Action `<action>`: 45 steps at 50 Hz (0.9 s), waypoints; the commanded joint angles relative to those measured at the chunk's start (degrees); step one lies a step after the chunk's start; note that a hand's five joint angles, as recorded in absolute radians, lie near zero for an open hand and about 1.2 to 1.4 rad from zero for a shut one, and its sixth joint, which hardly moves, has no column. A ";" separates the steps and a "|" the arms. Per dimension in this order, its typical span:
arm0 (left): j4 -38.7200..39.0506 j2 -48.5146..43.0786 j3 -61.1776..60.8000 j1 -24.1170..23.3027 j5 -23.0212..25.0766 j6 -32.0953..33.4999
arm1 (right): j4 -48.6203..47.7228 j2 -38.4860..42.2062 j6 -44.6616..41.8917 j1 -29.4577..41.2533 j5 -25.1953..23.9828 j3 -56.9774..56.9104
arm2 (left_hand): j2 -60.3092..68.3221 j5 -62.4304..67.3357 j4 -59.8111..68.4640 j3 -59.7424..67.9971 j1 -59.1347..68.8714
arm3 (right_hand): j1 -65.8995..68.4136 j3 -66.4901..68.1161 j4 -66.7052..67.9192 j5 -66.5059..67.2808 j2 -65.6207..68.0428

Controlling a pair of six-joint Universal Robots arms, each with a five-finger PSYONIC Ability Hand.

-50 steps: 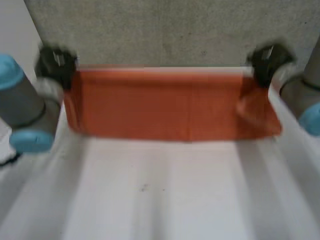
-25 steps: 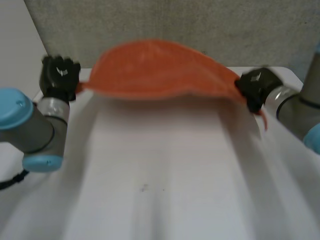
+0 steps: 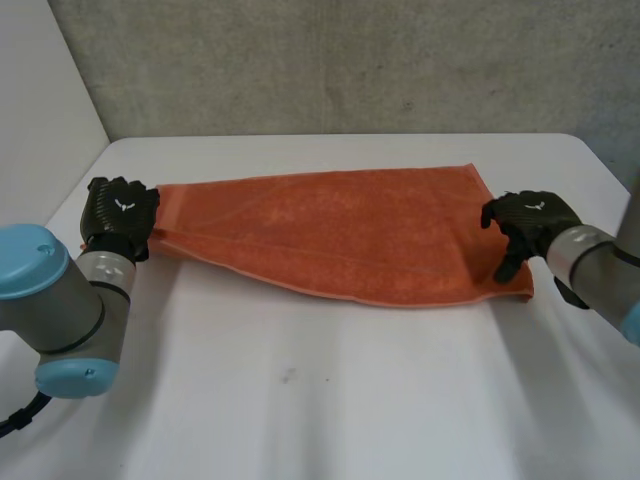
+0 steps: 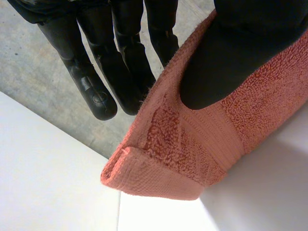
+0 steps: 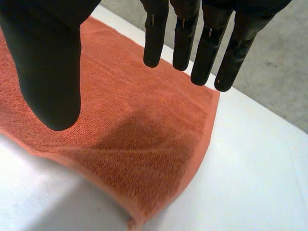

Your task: Fold the laundry

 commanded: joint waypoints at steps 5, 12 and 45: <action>0.00 -0.11 0.21 -0.05 0.01 -0.01 | -0.30 -2.06 -2.37 -7.98 -7.00 8.93 | 11.25 13.54 11.44 11.58 15.55 | 3.69 1.10 1.31 1.33 0.98; 0.00 -0.03 0.21 -0.05 0.01 -0.01 | -5.12 -1.53 -6.33 -12.03 -9.64 11.04 | 11.25 13.54 11.44 11.58 15.55 | 5.21 2.62 2.82 2.84 2.49; 0.00 -0.11 0.03 -0.05 -0.08 -0.01 | -10.94 8.84 -2.74 -11.06 -9.90 6.12 | 11.25 13.54 11.44 11.58 15.55 | 11.77 9.18 9.39 9.40 9.05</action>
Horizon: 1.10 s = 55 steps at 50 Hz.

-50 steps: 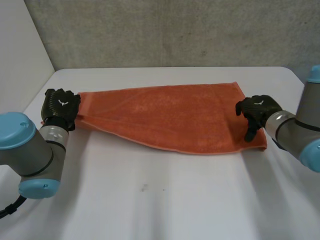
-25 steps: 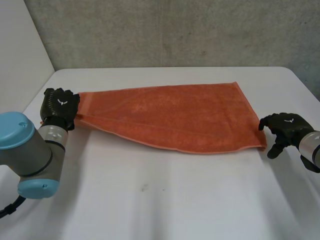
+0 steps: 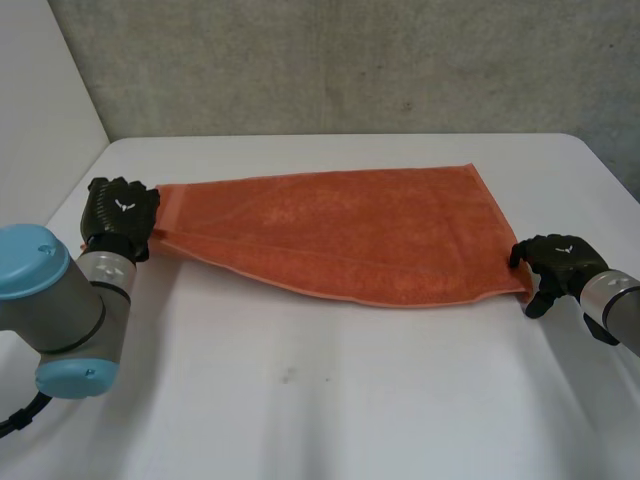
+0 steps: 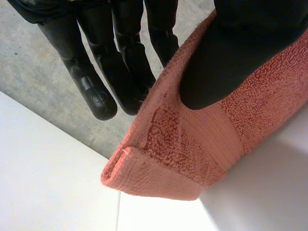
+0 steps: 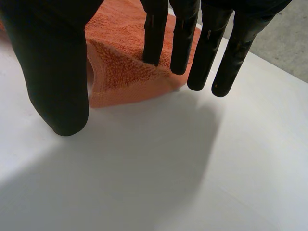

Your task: Fold the laundry

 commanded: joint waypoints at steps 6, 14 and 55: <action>0.00 0.02 -0.13 0.00 -0.09 0.01 | 0.05 -0.23 4.55 1.48 0.15 -0.95 | 11.25 13.54 11.44 11.58 15.55 | 10.05 5.33 5.37 6.12 6.24; 0.00 0.02 -0.13 -0.09 -0.09 0.01 | 0.05 -0.23 4.72 2.88 0.33 -2.01 | 11.25 13.54 11.44 11.58 15.55 | 11.23 6.51 6.55 7.30 7.42; -29.74 9.90 -3.23 1.14 1.93 9.50 | 34.18 -15.61 -30.71 1.73 15.18 -4.02 | 11.25 13.54 11.44 11.58 15.55 | 54.57 49.85 49.89 50.64 50.76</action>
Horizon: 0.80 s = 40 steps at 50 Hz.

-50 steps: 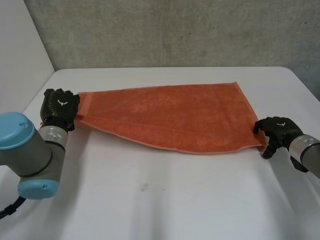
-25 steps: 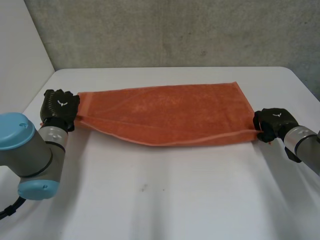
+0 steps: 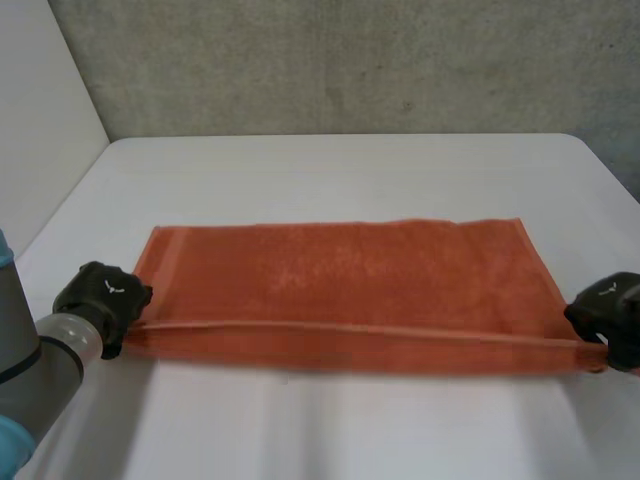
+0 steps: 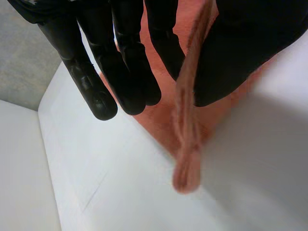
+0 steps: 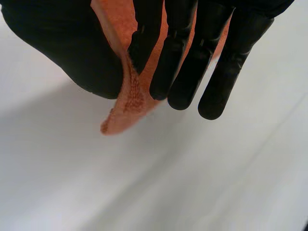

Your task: Fold the laundry

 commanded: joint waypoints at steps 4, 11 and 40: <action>13.29 -12.37 12.14 -0.61 1.35 0.04 | -17.60 7.63 9.00 5.58 0.32 -9.82 | 11.25 13.54 11.44 11.58 15.55 | 23.75 12.34 11.74 13.62 12.57; 20.16 -24.60 25.16 -2.54 1.27 0.13 | -24.53 19.14 14.55 9.01 0.84 -21.68 | 11.25 13.54 11.44 11.58 15.55 | 23.75 12.34 11.74 13.62 12.57; 27.29 -29.02 28.00 -4.83 6.19 1.71 | -40.04 21.05 28.51 12.09 3.75 -21.92 | -58.75 -56.46 -58.56 -58.42 -54.45 | -46.25 -57.66 -58.26 -56.38 -57.43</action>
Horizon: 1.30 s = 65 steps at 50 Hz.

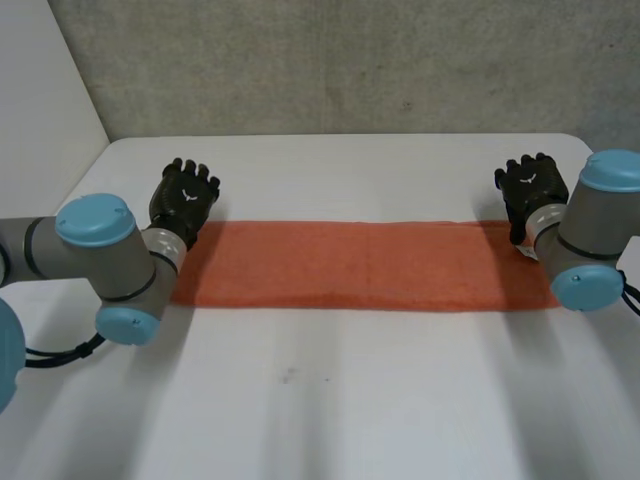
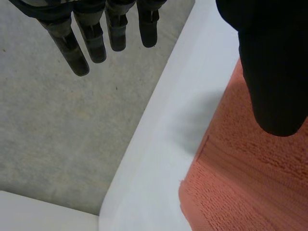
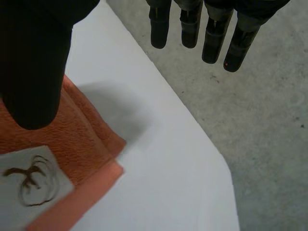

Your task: Fold the laundry

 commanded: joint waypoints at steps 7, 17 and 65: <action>1.77 17.68 -20.45 -0.70 -0.20 -0.57 | 12.21 -18.75 10.50 -4.44 -5.91 19.40 | -1.63 -2.70 -1.72 -2.24 -1.99 | -1.73 -2.12 -3.25 -3.70 -2.31; 1.95 21.90 -28.19 -1.40 -0.20 -7.25 | 15.86 -19.46 10.15 -11.04 -12.59 26.62 | -1.63 -2.70 -1.72 -2.24 -1.99 | 29.40 29.01 27.89 27.43 28.83; 2.30 22.78 -29.77 -1.58 -0.46 -8.66 | 8.64 -16.30 -11.99 -20.98 5.50 18.20 | -1.63 -2.70 -1.72 -2.24 -1.99 | 68.27 67.88 66.75 66.30 67.69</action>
